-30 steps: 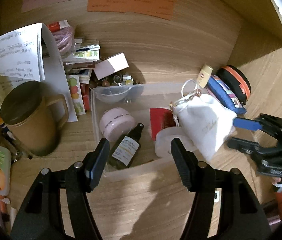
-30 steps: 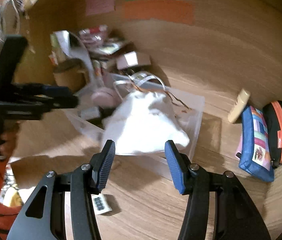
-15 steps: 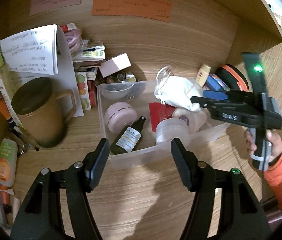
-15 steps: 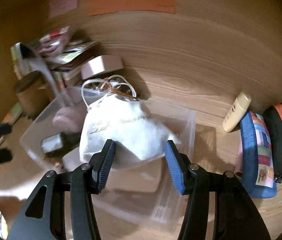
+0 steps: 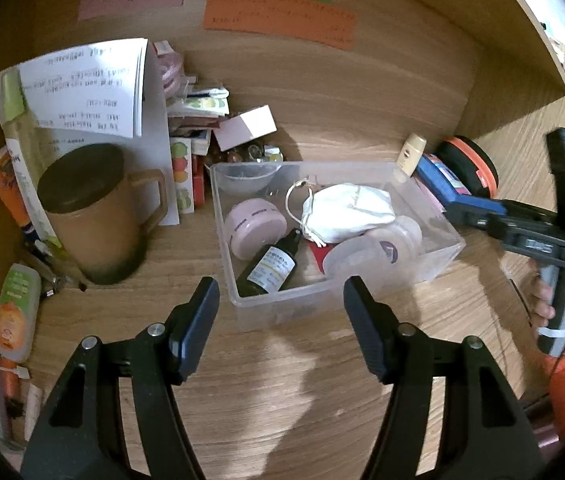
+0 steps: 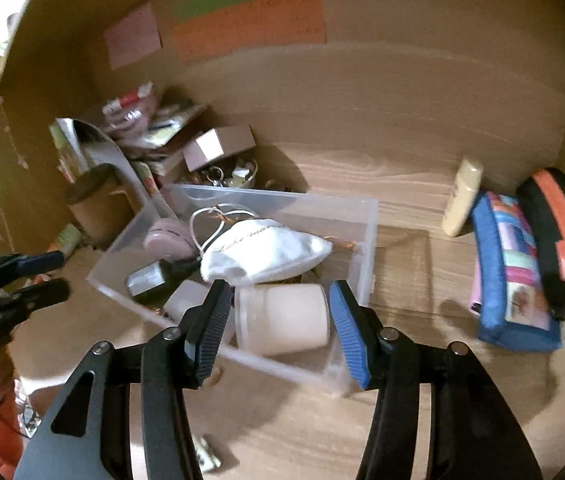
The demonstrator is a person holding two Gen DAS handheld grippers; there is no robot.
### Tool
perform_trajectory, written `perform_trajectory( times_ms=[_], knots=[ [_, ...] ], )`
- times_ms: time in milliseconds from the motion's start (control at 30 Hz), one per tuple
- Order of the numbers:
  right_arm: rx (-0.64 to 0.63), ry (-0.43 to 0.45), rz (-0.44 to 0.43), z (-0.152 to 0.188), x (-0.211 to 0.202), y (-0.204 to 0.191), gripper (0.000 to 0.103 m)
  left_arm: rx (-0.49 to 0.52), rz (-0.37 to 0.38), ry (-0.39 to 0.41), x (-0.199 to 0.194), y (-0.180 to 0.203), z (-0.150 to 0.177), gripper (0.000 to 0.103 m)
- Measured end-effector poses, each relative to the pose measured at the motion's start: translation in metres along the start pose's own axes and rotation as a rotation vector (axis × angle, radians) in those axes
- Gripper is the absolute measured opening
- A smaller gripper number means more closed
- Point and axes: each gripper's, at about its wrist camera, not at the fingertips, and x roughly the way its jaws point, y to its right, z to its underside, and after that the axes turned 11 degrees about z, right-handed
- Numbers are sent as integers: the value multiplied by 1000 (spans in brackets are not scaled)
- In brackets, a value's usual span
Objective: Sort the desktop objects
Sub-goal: 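Move right tool to the white domino tile on the desk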
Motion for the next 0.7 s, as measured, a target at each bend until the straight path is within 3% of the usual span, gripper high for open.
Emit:
perform_trajectory(
  times_ms=[267,467,700],
  knots=[
    [-36,29,-3,40,-29,-7,48,-1,-16,-35,3,1,18,64],
    [-46,-36,-100,79,-18,-18,48,14,30,-84,18,14,30,64],
    [-121,-95,-130,112,-5,-37,48,41,82,-173,56,36,37,64]
  ],
)
